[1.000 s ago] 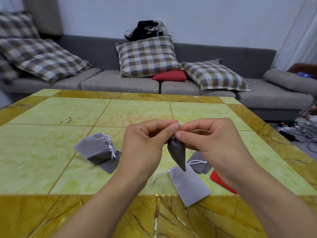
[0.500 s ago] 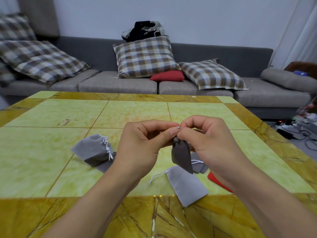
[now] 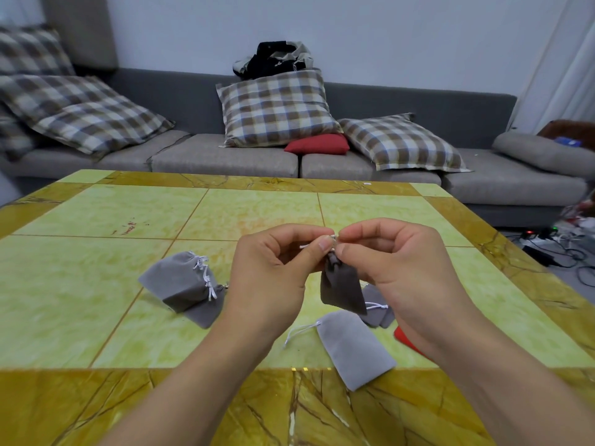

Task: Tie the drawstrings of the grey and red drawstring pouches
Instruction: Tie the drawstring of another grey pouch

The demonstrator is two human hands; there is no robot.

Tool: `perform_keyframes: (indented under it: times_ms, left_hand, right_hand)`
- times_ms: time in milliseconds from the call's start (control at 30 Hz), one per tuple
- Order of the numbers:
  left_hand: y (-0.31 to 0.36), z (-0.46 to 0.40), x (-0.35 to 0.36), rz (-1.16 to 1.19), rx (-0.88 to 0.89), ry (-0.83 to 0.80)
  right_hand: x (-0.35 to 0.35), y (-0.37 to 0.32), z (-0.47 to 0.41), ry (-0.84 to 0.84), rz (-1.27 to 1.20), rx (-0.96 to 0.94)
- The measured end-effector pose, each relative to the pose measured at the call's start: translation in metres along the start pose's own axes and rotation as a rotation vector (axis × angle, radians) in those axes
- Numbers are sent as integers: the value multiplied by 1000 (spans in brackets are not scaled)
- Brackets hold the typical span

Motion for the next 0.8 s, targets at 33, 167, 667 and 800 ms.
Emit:
perform_keyframes:
  times_ms: [33, 167, 667, 800]
  left_hand:
    - [-1, 0, -1, 27, -13, 10]
    - [-4, -1, -1, 124, -71, 28]
    - [-7, 1, 5, 148, -76, 9]
    - [-10, 1, 6, 143, -80, 34]
  right_hand:
    - [-1, 1, 0, 8, -15, 18]
    - [-2, 1, 2, 32, -56, 47]
    - [-1, 17, -2, -102, -267, 303]
    - [1, 19, 0, -115, -274, 327]
Point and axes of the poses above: each hand's wrist, its own z-axis away from the middle knuckle, its own x-axis out of the palm, y = z × x, the point moved 6 cm from there along -z, towards the middle knuckle, and after that the axes turned 8 degrees about -z, right-handed, at the moved point
